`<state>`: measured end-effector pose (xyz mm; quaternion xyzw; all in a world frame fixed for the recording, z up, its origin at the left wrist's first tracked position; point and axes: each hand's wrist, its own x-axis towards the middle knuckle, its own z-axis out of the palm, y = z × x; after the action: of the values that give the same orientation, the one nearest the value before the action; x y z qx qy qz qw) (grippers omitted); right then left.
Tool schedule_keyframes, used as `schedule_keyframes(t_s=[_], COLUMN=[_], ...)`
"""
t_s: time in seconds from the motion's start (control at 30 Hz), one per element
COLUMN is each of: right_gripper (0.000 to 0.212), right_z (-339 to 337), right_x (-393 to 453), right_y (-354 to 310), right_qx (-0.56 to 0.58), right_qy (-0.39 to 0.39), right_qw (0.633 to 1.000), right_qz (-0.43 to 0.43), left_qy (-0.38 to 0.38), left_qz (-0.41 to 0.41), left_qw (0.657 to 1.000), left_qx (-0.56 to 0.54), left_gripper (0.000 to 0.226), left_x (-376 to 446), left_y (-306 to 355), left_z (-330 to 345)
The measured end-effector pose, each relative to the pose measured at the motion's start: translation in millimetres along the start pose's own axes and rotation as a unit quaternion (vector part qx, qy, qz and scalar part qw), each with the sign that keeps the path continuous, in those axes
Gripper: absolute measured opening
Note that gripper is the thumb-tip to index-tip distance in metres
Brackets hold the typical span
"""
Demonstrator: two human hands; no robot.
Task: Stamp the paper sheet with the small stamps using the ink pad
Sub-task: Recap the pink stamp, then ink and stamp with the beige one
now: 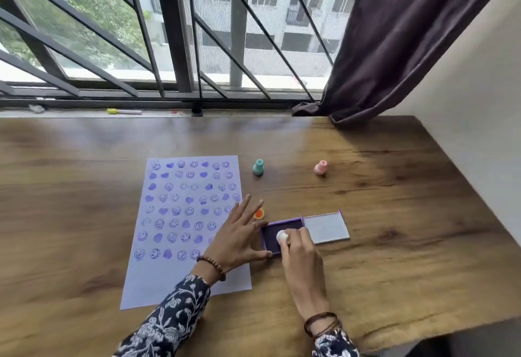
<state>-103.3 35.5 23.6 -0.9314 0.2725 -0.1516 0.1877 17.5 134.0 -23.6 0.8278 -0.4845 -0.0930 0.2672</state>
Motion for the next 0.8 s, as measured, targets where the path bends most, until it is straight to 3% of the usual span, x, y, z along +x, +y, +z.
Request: schedule_keyframes(t_s=[0.17,0.27,0.4,0.53,0.67,0.8], right_gripper=[0.018,0.015,0.004,0.014,0.006,0.010], right_z=[-2.8,-9.6,-23.2,-20.8,6.6,41.1], right_x=[28.3,46.0,62.5,37.9,-10.6,-41.2], right_y=[-2.5,-9.6,-20.0,-38.4,-83.0,-110.5], right_qx=[-0.096,-0.128,-0.088,0.053,0.238,0.172], right_qy=[-0.135,-0.179,-0.247,-0.159,-0.133,-0.055], right_qw=[0.986,0.975,0.958,0.968,0.938,0.964], right_qz=[0.010,0.025,0.119,0.187,0.215,0.195], left_qy=[-0.002,-0.037,-0.048,-0.011,-0.006,-0.064], left_qz=[-0.008,-0.026,-0.032,-0.040,-0.097,-0.124], left_qw=[1.000,0.999,0.998,0.998,0.994,0.990], left_qx=[-0.011,-0.011,-0.021,-0.039,-0.046,-0.027], left_gripper=[0.066,0.069,0.074,0.068,0.072,0.087], left_x=[0.5,-1.5,-19.5,-61.2,-111.1,-135.2], left_y=[1.8,5.9,-3.4,-43.1,-90.9,-121.7], left_z=[2.5,-2.0,-22.6,-62.9,-97.6,-114.8])
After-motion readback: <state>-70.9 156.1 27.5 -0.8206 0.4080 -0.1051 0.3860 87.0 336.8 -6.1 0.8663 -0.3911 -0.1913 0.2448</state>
